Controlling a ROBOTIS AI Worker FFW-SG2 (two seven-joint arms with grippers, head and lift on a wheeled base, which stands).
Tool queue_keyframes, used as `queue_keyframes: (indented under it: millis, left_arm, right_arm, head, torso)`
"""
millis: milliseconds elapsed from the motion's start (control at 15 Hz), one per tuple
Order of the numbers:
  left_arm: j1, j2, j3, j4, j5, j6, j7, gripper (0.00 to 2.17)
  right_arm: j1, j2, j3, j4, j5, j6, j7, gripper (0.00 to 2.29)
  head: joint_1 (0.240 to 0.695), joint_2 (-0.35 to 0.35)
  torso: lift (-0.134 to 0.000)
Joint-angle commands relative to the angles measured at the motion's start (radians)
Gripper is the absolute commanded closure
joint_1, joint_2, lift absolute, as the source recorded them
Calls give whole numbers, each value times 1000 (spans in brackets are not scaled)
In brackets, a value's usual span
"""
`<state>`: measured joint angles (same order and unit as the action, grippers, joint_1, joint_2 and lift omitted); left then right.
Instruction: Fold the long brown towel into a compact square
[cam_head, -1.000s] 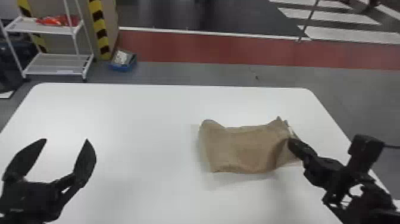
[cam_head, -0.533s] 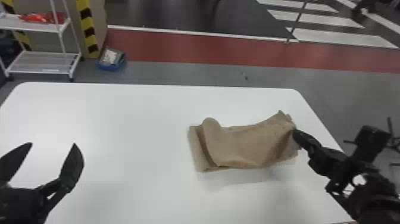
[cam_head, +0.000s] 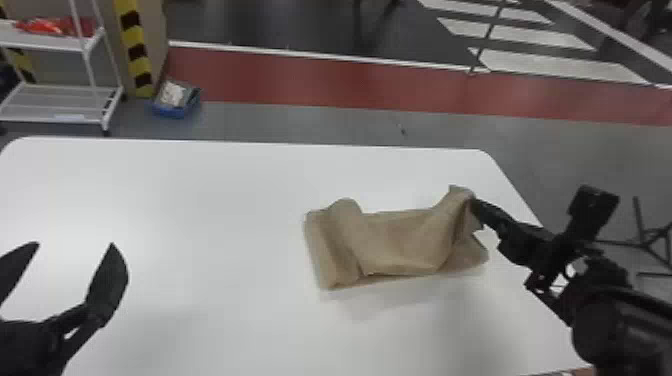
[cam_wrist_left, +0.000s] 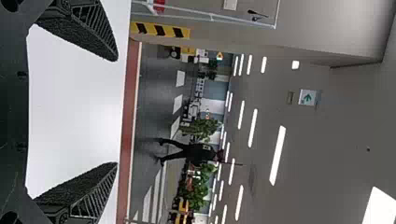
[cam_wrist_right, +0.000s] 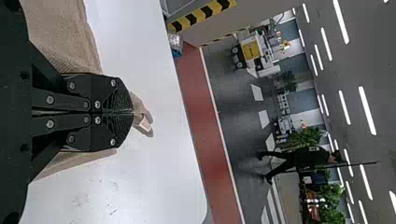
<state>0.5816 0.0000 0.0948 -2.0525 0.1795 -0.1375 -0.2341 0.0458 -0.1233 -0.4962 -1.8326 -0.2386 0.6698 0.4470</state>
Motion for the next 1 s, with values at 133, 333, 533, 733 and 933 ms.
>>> queue_keyframes:
  millis: [133,333,533,733,933]
  left_arm:
    - [4,-3,5,2,0,-1,-1,80]
    - [-6,-3,3,5,0,5,-1,80]
    - [-12,-3,3,6,0,8,-2,83]
    - [-11,-3,11,15,6,8,-16,83]
    - [-25,-3,5,29,3,8,-19,83]
  right_arm:
    - [16,-1,-33,9,-31,-60,78,1477]
    - [-1,-18,-47,18,-90,-109,145,1477]
    - [-9,-21,-27,-1,-145,-88,173,1477]
    - [9,-21,-68,90,-134,-115,174,1477]
    - [14,-56,-73,197,-91,-192,174,1234]
  head:
    - [695,-207]
    - [695,-203]
    - [695,-198]
    - [695,-181]
    - [695,-205]
  torso:
    - [-123]
    - [-123]
    - [-123]
    - [-123]
    - [-123]
